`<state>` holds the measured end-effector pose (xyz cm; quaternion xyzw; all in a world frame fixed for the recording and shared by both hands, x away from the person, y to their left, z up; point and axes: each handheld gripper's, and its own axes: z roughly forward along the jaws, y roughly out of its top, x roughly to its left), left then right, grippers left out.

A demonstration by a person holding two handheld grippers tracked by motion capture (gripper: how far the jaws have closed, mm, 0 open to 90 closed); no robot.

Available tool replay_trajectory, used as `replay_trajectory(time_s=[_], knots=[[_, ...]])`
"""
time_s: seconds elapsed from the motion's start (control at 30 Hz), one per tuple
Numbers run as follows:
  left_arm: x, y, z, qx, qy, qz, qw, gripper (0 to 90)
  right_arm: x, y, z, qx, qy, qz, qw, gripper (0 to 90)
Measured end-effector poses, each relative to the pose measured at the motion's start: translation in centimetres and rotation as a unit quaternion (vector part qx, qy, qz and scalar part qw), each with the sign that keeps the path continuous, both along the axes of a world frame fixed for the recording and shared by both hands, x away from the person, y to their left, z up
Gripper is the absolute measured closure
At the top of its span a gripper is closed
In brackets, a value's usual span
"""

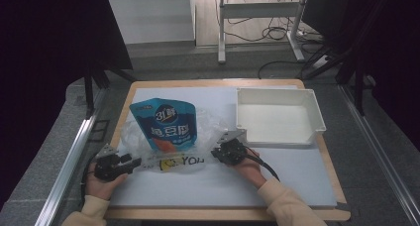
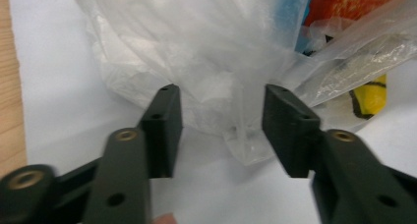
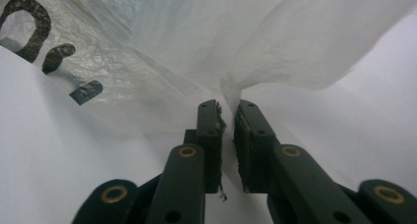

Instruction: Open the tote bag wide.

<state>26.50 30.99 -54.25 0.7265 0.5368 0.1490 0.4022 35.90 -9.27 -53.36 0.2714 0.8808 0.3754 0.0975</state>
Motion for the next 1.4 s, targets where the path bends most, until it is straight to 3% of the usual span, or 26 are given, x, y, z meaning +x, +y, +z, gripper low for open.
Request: replay_trajectory(time_s=[0.1, 0.3, 0.5, 0.57, 0.67, 0.77, 0.8, 0.9, 1.03, 1.4], knots=[[-0.4, 0.4, 0.2, -0.009, -0.006, 0.002, 0.9999, 32.9, 0.0, 0.0, 0.0, 0.001, 0.001, 0.000, 1.0000, 76.0], [-1.4, 1.0, 1.3, -0.023, -0.031, -0.001, 0.9993, 26.2, -0.1, 0.0, 0.1, -0.001, 0.006, -0.005, 1.0000, 72.0], [-1.9, 1.8, 4.1, -0.034, -0.066, 0.008, 0.9972, 24.5, -0.1, 0.0, 0.0, 0.002, 0.007, -0.005, 1.0000, 70.1], [-1.5, 2.2, 5.8, -0.032, -0.086, 0.016, 0.9956, 24.6, -0.1, 0.0, 0.1, 0.001, 0.007, -0.005, 1.0000, 69.9], [-1.0, 2.5, 7.0, -0.027, -0.098, 0.018, 0.9946, 25.2, -0.1, 0.0, 0.1, 0.002, 0.007, -0.004, 1.0000, 69.8], [0.7, 3.2, 9.0, -0.034, -0.111, 0.020, 0.9930, 28.2, -0.1, 0.1, 0.0, 0.002, 0.007, -0.004, 1.0000, 69.5], [0.7, 3.2, 9.0, -0.034, -0.111, 0.020, 0.9930, 29.0, -0.1, 0.0, 0.0, 0.002, 0.005, -0.003, 1.0000, 69.5], [2.6, 3.2, 10.4, -0.029, -0.114, 0.014, 0.9930, 30.7, -0.1, 0.0, 0.0, 0.002, 0.004, -0.003, 1.0000, 69.2], [4.3, 2.8, 11.1, -0.021, -0.109, 0.003, 0.9938, 33.3, -0.1, 0.0, 0.0, 0.003, 0.005, -0.002, 1.0000, 68.8], [7.7, 1.2, 10.7, -0.005, -0.077, -0.026, 0.9966, 35.1, -0.1, 0.1, 0.0, 0.002, 0.004, -0.001, 1.0000, 68.1]])
